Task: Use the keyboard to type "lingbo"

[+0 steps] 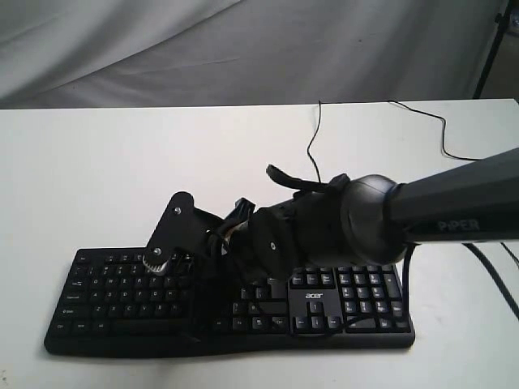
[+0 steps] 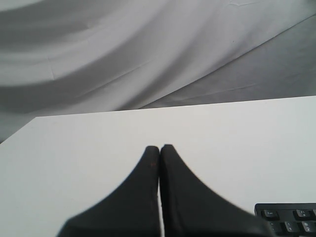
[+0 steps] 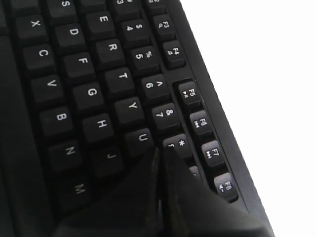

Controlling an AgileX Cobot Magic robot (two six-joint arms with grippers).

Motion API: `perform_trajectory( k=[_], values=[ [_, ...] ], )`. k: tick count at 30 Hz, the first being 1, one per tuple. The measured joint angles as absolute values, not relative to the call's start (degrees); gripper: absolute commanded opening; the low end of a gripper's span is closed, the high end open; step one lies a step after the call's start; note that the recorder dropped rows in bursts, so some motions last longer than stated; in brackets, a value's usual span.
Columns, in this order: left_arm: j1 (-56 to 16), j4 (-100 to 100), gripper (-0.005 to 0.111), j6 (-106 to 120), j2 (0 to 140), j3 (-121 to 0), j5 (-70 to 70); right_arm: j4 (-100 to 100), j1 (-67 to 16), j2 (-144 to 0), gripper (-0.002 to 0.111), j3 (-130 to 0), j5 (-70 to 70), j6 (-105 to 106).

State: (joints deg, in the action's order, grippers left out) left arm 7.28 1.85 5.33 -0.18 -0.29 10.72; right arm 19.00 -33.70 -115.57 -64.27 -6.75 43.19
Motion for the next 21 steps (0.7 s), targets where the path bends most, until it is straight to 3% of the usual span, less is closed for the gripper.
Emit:
perform_trajectory(
  k=[21],
  values=[
    [7.28,1.85,0.001,5.33,-0.18,-0.29,10.72,19.00,-33.70,-114.41,0.000,-64.48,-7.36,43.10]
  ],
)
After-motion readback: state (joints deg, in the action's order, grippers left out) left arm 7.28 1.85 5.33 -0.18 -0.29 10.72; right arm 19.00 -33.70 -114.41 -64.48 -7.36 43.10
